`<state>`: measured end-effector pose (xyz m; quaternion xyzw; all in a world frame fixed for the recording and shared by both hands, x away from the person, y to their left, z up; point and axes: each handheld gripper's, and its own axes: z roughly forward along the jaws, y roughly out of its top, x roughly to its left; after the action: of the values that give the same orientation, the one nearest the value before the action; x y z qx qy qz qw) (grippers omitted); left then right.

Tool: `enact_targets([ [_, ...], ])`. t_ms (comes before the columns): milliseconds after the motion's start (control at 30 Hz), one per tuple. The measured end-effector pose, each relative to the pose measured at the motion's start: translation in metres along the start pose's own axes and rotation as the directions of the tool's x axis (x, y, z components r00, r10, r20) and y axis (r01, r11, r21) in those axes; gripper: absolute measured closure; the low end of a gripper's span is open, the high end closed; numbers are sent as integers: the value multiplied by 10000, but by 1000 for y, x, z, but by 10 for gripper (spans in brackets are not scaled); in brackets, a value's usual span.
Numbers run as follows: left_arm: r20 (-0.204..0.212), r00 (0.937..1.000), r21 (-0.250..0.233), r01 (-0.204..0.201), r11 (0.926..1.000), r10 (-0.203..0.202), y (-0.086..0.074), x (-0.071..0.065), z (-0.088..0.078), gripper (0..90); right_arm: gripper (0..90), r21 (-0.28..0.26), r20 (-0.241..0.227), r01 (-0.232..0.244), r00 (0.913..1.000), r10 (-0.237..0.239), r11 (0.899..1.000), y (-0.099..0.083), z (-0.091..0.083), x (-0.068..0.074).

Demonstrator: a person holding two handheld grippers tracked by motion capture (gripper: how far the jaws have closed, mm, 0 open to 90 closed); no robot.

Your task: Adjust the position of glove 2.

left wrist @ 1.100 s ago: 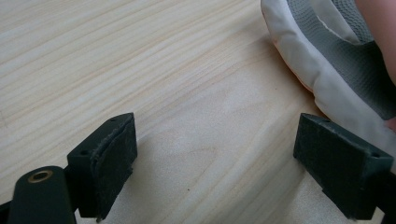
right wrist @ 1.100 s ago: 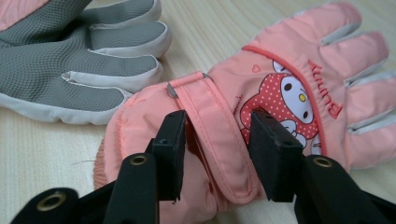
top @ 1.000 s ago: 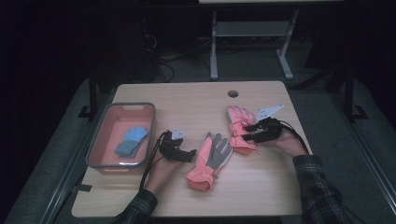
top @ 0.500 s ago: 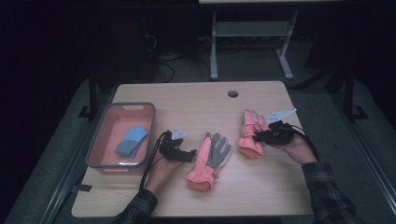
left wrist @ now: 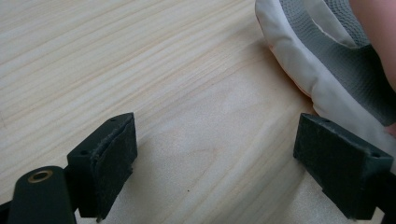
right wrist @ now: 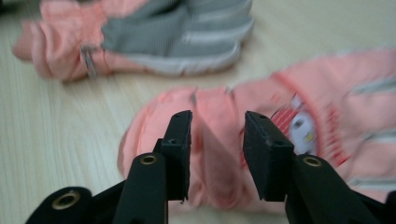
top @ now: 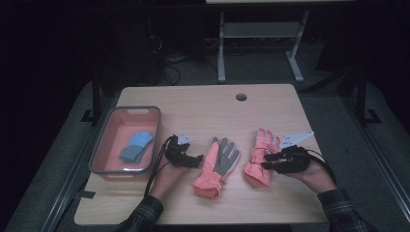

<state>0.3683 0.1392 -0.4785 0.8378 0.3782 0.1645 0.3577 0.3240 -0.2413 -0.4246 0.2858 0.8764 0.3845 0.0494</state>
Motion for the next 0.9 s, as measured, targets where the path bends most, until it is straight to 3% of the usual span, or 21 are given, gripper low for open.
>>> enact_targets([
  [100, 1, 10000, 1, -1, 10000, 1, 0, 0, 0, 128, 609, -605, 384, 107, 9992, -84, 9981, 5, -8, -10],
  [200, 1, 10000, -3, 3, 10000, -3, 0, 0, 0, 128, 580, -671, 725, 101, 9974, -52, 9977, 7, -9, -30],
  [267, 3, 10000, -3, 4, 10000, -4, 0, 0, 0, 128, 544, -722, 470, 63, 9989, -29, 9974, 6, -3, -40],
  [367, 2, 10000, -4, 3, 10000, -3, 0, 0, 0, 127, 486, -181, 269, 375, 9990, -370, 9991, 3, 13, -43],
  [433, 2, 10000, -6, 4, 10000, -4, 0, 0, 0, 128, 493, 218, 309, 482, 9983, -489, 9986, 1, 22, -42],
  [533, -1, 10000, -10, 1, 10000, -1, 0, 0, 0, 127, 591, 512, 441, 609, 9970, -631, 9968, -3, 30, -41],
  [700, 0, 10000, -8, 6, 10000, -6, 0, 0, 0, 128, 829, 491, 570, 306, 9978, -334, 9983, -9, 29, -43],
  [833, -1, 10000, -10, 1, 10000, -1, 0, 0, 0, 128, 869, 432, 589, 298, 9977, -323, 9986, -8, 27, -42],
  [900, 2, 10000, -8, 2, 10000, -2, 0, 0, 0, 128, 876, 239, 483, 38, 9988, -49, 9997, -8, 22, -43],
])
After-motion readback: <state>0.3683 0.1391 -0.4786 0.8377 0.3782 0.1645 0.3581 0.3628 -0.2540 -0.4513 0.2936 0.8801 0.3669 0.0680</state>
